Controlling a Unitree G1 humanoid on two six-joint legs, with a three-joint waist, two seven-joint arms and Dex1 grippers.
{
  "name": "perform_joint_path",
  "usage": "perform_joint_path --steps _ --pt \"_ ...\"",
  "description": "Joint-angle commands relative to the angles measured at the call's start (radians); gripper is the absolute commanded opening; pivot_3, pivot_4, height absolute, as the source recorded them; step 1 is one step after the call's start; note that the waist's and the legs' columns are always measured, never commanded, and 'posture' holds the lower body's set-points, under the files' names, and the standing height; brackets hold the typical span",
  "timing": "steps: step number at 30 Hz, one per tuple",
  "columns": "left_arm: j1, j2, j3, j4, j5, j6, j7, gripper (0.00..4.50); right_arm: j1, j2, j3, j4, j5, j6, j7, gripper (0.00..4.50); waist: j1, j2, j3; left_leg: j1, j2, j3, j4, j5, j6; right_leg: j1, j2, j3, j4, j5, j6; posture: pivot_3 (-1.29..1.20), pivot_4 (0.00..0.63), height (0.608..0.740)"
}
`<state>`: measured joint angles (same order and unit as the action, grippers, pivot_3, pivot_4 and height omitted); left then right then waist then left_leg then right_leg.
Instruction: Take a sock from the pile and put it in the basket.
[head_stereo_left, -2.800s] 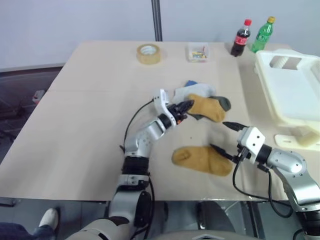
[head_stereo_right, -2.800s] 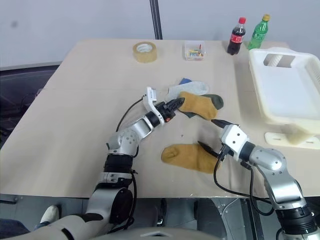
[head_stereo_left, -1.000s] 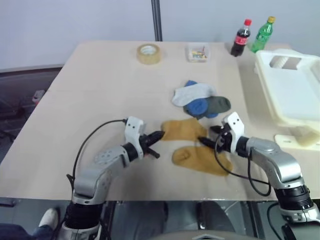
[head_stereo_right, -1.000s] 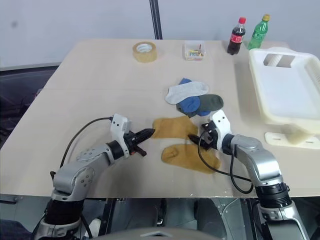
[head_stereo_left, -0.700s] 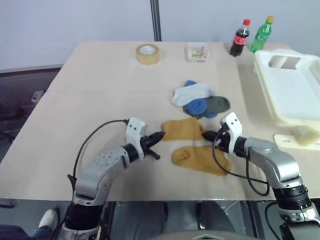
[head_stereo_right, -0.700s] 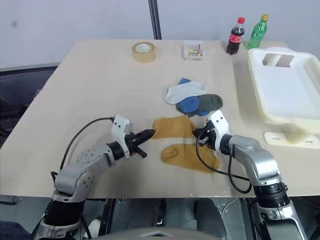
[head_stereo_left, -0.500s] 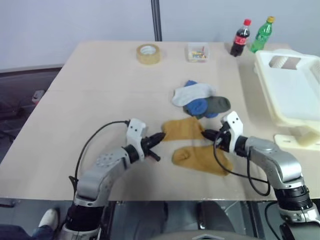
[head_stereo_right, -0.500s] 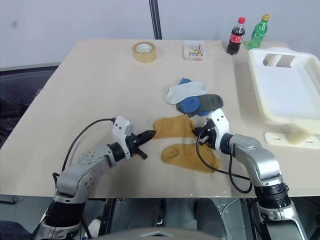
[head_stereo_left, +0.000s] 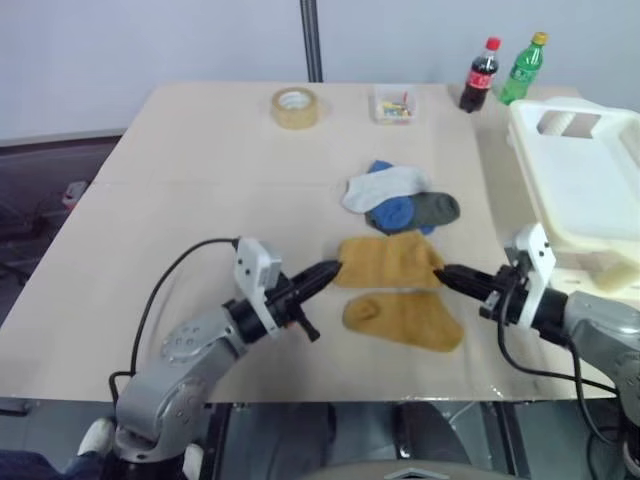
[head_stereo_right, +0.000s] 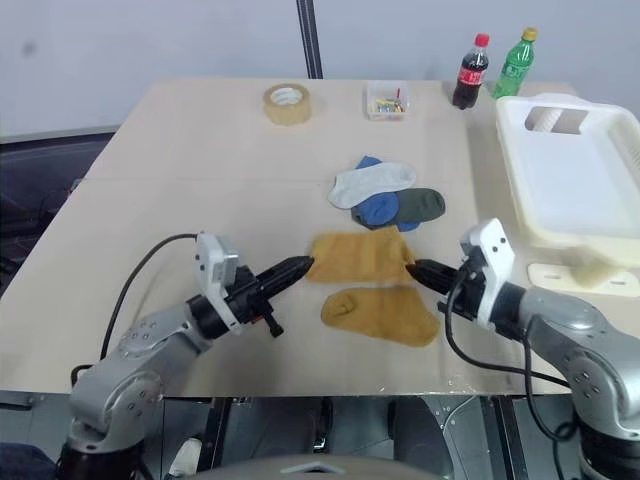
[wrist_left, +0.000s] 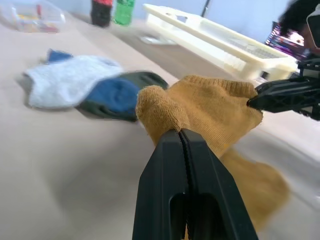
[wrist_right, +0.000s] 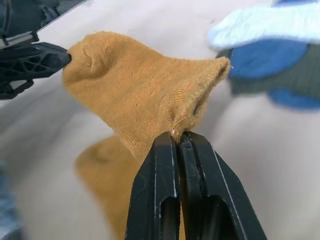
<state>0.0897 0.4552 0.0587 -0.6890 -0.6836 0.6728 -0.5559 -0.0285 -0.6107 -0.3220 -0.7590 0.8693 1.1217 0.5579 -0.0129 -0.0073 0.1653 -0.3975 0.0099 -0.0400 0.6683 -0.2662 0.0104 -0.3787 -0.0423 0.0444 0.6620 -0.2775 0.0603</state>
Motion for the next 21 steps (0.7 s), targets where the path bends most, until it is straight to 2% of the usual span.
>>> perform_joint_path --steps 1,6,11,13,14,15,17,18,19,21 --pt "0.049 0.039 -0.024 -0.065 -0.041 0.059 0.008 0.00 0.060 -0.055 -0.104 -0.083 0.139 0.068 -0.037 0.16 0.001 0.000 0.000 0.000 0.000 0.000 0.000 0.000 0.000 0.000 0.000 0.000 0.000 0.000 0.000 0.00 0.150 0.740" --pt "0.071 0.018 -0.056 -0.033 -0.023 0.045 0.036 0.00 0.150 -0.098 -0.122 -0.096 0.185 0.082 -0.094 0.16 0.002 -0.001 0.000 0.000 0.000 0.000 0.001 0.000 0.000 0.000 0.001 0.000 0.000 0.000 0.000 0.00 0.150 0.740" --pt "0.071 0.030 -0.116 0.034 0.058 -0.004 0.013 0.00 0.211 -0.122 -0.104 -0.093 0.205 0.064 -0.124 0.16 0.001 -0.001 0.000 0.000 0.000 0.002 0.001 0.000 0.000 0.000 0.003 0.002 -0.001 0.000 0.000 0.00 0.150 0.740" --pt "0.070 0.029 -0.131 0.062 0.089 -0.030 0.007 0.00 0.228 -0.133 -0.098 -0.092 0.198 0.054 -0.132 0.73 0.001 -0.001 0.001 0.000 0.000 0.002 0.001 0.000 0.000 0.000 0.003 0.002 -0.001 0.000 0.000 0.00 0.150 0.740" --pt "0.071 0.024 -0.138 0.079 0.105 -0.044 0.007 0.00 0.237 -0.139 -0.093 -0.091 0.181 0.044 -0.136 1.17 0.001 -0.001 0.001 0.000 0.000 0.002 0.001 0.000 0.000 0.000 0.003 0.002 -0.001 0.000 0.000 0.00 0.150 0.740" --pt "0.073 0.019 -0.143 0.091 0.115 -0.055 0.006 0.00 0.242 -0.143 -0.090 -0.090 0.170 0.036 -0.140 1.35 0.002 -0.001 0.001 0.000 0.000 0.002 0.000 0.000 0.000 0.000 0.003 0.002 -0.001 0.000 0.000 0.00 0.150 0.740" --pt "0.074 0.014 -0.154 0.116 0.141 -0.081 0.002 0.00 0.258 -0.158 -0.084 -0.092 0.159 0.024 -0.130 2.21 0.002 -0.001 0.001 0.000 0.000 0.002 0.001 0.000 0.000 0.000 0.003 0.002 -0.001 0.000 0.000 0.00 0.150 0.740" --pt "0.072 0.013 -0.159 0.129 0.154 -0.095 -0.001 0.00 0.269 -0.165 -0.086 -0.097 0.160 0.015 -0.118 2.33 0.002 -0.001 0.001 0.000 0.000 0.002 0.001 0.000 0.000 0.000 0.003 0.002 -0.001 0.000 0.000 0.00 0.150 0.740" --pt "0.065 0.008 -0.160 0.145 0.170 -0.113 0.002 0.00 0.284 -0.171 -0.091 -0.103 0.149 0.002 -0.109 2.92 0.003 -0.001 0.001 0.000 0.001 0.002 0.001 0.000 0.000 0.000 0.003 0.002 -0.002 0.000 0.000 0.00 0.150 0.740" --pt "0.055 0.002 -0.161 0.169 0.185 -0.131 -0.002 0.00 0.316 -0.183 -0.108 -0.113 0.107 -0.059 -0.074 3.44 0.004 -0.001 0.001 0.000 0.001 0.002 0.001 0.000 0.000 0.000 0.003 0.002 -0.002 -0.001 0.000 0.00 0.150 0.740"
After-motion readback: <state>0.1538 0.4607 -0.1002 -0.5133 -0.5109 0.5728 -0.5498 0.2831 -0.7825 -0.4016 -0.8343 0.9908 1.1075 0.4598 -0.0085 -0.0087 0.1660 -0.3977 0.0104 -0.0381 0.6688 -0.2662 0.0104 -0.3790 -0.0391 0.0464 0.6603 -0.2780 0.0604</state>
